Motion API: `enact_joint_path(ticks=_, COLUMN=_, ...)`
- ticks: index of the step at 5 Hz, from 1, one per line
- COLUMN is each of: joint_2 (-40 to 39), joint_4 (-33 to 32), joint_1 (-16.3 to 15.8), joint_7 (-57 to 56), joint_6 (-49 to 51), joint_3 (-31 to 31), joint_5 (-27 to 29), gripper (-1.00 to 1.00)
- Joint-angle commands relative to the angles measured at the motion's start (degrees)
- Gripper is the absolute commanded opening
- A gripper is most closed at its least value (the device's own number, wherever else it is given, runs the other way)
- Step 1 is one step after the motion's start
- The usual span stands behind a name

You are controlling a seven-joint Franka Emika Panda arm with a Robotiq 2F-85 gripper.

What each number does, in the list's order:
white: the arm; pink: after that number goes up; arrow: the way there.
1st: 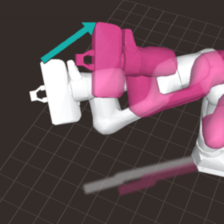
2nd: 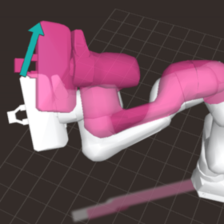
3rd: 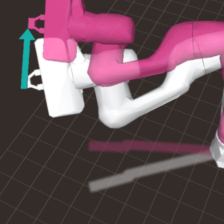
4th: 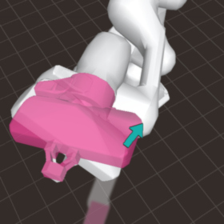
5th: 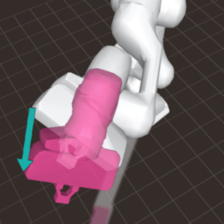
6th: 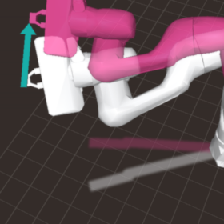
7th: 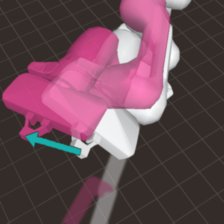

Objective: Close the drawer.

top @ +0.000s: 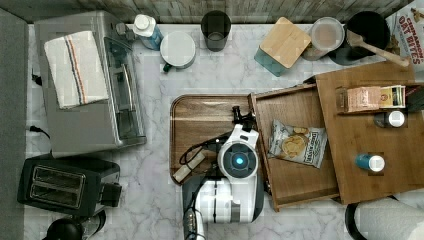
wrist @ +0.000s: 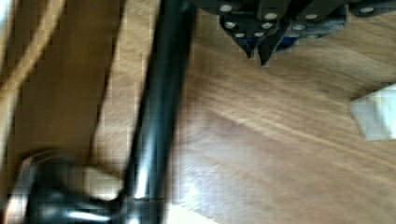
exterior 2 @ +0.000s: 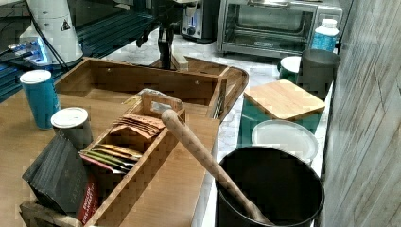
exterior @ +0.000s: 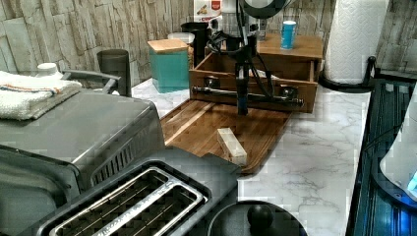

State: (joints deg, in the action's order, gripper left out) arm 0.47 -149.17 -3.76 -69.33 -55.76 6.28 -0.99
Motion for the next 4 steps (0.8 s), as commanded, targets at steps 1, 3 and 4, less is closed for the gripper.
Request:
enact_joint_path(ticks=1, joint_2=-3.4, joint_4=9.1, joint_1=5.3, joint_7=-16.7, joint_6=-0.6, joint_3=6.4, joint_5=5.9, gripper=-1.0)
enact_joint_path(ticks=3, joint_2=-5.9, joint_4=17.9, joint_1=9.5, joint_7=-16.5, joint_6=3.9, joint_3=9.3, joint_5=6.1, gripper=-1.0)
enact_joint_path(ticks=4, joint_2=-9.4, joint_4=22.2, joint_1=12.9, joint_7=-24.4, joint_6=1.5, joint_3=10.2, joint_5=11.9, gripper=-1.0)
